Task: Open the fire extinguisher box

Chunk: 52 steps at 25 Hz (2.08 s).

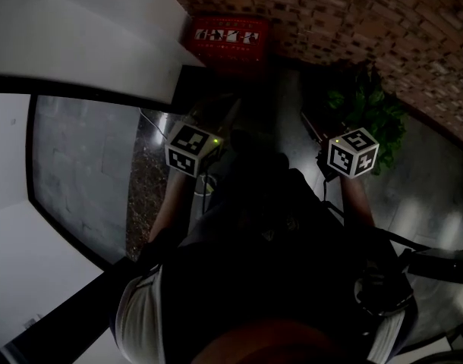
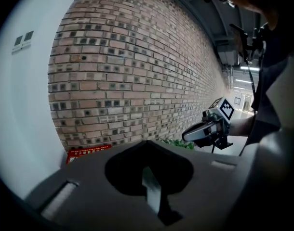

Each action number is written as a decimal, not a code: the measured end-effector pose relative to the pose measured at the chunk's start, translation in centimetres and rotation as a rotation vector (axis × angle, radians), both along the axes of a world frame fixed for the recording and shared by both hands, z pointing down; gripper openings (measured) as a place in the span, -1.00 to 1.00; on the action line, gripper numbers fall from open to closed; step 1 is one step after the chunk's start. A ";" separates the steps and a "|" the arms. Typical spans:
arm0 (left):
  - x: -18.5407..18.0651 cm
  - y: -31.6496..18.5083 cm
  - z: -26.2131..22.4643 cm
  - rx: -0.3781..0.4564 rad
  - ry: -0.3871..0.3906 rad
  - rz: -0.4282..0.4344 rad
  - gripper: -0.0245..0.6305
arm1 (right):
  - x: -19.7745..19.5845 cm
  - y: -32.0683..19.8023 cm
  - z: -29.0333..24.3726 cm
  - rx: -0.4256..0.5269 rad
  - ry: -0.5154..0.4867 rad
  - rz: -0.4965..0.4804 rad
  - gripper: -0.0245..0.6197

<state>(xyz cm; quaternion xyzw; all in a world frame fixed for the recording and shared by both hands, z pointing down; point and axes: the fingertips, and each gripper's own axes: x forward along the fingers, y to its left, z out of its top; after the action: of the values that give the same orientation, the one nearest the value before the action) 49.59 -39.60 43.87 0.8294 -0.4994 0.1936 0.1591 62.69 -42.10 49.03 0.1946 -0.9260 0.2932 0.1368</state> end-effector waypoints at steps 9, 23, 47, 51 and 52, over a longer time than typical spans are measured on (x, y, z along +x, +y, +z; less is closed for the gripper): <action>-6.0 -3.3 0.2 0.011 0.031 -0.011 -0.93 | -6.0 -2.8 -0.5 0.018 0.053 -0.024 -0.92; -18.9 -7.3 1.7 0.017 0.099 -0.048 -0.93 | -19.6 -7.4 -0.7 0.184 0.219 -0.076 -0.92; -28.5 -10.7 4.9 -0.021 0.127 -0.081 -0.93 | -30.4 -13.1 7.2 0.017 0.327 -0.052 -0.92; -27.6 -11.9 6.5 -0.066 0.109 -0.057 -0.93 | -30.0 -15.1 14.8 -0.186 0.352 0.000 -0.43; -27.3 -12.3 6.9 -0.075 0.104 -0.047 -0.93 | -29.8 -15.6 16.7 -0.239 0.359 0.020 -0.41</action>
<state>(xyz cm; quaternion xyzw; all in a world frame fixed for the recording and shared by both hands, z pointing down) 22.24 -51.90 50.75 0.8199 -0.5020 0.1653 0.2203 32.92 -57.69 65.75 0.2351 -0.8434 0.3630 0.3187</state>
